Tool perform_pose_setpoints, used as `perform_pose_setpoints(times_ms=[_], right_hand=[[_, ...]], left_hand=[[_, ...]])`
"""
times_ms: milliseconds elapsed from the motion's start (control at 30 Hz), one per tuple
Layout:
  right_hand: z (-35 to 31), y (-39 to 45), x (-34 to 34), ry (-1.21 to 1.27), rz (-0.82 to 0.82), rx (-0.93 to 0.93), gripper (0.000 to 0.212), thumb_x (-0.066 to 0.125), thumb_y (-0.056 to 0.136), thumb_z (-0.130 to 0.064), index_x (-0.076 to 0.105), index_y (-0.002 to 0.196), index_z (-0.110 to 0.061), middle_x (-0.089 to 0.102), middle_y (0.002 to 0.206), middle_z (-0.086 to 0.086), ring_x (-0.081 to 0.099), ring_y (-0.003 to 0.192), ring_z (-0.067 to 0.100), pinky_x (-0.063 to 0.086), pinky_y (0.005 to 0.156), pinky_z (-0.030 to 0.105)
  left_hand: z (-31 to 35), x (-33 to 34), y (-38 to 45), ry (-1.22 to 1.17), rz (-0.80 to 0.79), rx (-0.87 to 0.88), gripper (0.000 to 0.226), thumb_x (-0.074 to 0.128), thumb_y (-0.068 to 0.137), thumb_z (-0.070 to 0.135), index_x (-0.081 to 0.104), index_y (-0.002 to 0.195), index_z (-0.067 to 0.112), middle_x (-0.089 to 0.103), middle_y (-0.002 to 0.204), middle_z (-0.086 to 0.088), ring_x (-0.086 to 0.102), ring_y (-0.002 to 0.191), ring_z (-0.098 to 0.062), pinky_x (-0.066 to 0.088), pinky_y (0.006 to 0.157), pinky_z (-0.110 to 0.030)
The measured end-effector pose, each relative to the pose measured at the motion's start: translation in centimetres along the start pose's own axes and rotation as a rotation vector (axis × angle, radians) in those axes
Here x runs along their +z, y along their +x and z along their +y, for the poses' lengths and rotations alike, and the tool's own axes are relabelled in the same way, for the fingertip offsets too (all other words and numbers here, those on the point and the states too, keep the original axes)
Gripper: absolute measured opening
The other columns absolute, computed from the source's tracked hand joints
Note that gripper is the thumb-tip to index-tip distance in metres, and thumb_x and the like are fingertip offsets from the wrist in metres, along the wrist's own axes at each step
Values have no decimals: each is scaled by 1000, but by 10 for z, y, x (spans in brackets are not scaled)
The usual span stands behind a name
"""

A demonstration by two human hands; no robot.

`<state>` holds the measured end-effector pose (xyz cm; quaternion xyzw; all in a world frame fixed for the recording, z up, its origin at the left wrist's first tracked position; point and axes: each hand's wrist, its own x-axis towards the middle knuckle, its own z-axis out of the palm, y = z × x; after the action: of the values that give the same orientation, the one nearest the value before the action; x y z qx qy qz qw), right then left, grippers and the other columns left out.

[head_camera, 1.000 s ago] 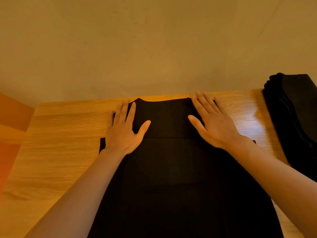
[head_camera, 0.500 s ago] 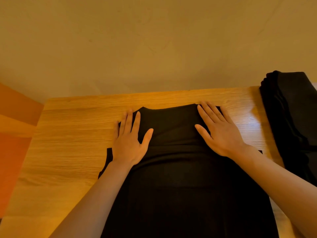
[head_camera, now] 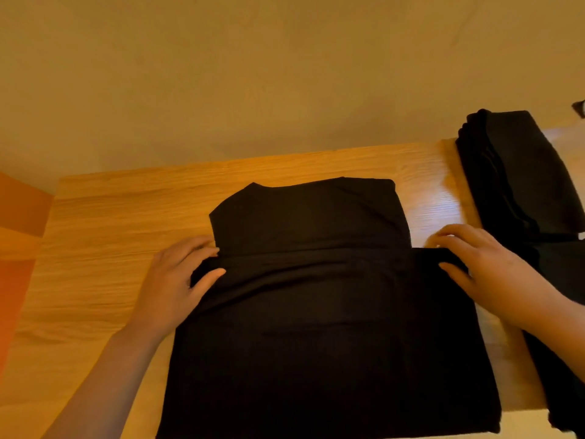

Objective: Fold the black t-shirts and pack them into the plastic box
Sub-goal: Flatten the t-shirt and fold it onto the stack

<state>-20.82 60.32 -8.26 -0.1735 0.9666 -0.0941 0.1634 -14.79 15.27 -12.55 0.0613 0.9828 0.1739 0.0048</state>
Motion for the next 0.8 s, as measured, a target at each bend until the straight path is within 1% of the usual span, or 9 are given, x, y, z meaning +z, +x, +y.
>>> perform_pose_setpoints(times_ms=[100,167,300,400,500,567,633,667,800], right_hand=[[-1,1,2,34,51,60,32,71,82,-11,65,113,-12,59,108,3,58,105,25,45,90,35],[-3,5,0,20,58,103,27,71,83,-13,67,109,-17,54,102,-1,56,103,24,45,89,41],[-7,10,-9,-126,-44,212,22,62,90,-31,61,111,-25,49,118,0,46,113,23,35,96,40],[-16,9,-16,-26,-4,186,11,60,92,-28,57,97,-18,57,88,-3,58,80,17,49,74,35],[-23,9,-21,21,-1,197,12,57,93,-30,49,92,-21,56,67,-5,55,57,13,51,56,34],[-26,10,-29,121,14,219,11,59,92,-27,50,97,-23,59,74,-5,58,64,12,51,59,31],[-28,10,-39,238,0,263,19,63,89,-23,54,106,-25,60,84,-6,58,75,8,46,67,24],[-29,8,-44,279,0,287,23,64,88,-22,57,110,-24,61,86,-7,59,79,8,46,72,25],[-34,-4,-66,465,30,321,16,68,82,-23,64,95,-31,66,80,-9,61,81,7,50,85,34]], left_hand=[[-7,-4,-4,-76,49,-7,29,56,87,43,68,99,20,61,115,5,58,111,-18,45,92,-49],[-7,-7,-3,-107,49,-24,11,68,86,33,64,93,26,61,110,8,58,108,-16,43,93,-49],[2,-16,-2,-75,29,-98,13,63,89,24,54,94,32,62,95,12,56,93,-9,24,86,-26],[6,-24,-4,-130,66,-128,15,61,92,19,52,95,31,57,86,18,46,78,4,22,84,-24],[4,-32,-7,-189,92,-165,29,65,89,17,51,99,40,54,91,26,47,85,4,32,92,-31],[5,-42,-8,-254,106,-182,36,67,86,18,50,100,46,58,93,29,53,96,6,36,97,-22],[7,-51,-8,-337,134,-237,37,69,84,17,53,99,46,59,97,36,51,94,17,31,87,1],[8,-55,-7,-385,148,-279,35,70,84,15,56,98,44,61,96,35,50,91,20,31,80,5],[10,-71,-11,-561,185,-376,22,72,80,13,67,90,32,65,88,26,56,78,7,42,72,-3]])
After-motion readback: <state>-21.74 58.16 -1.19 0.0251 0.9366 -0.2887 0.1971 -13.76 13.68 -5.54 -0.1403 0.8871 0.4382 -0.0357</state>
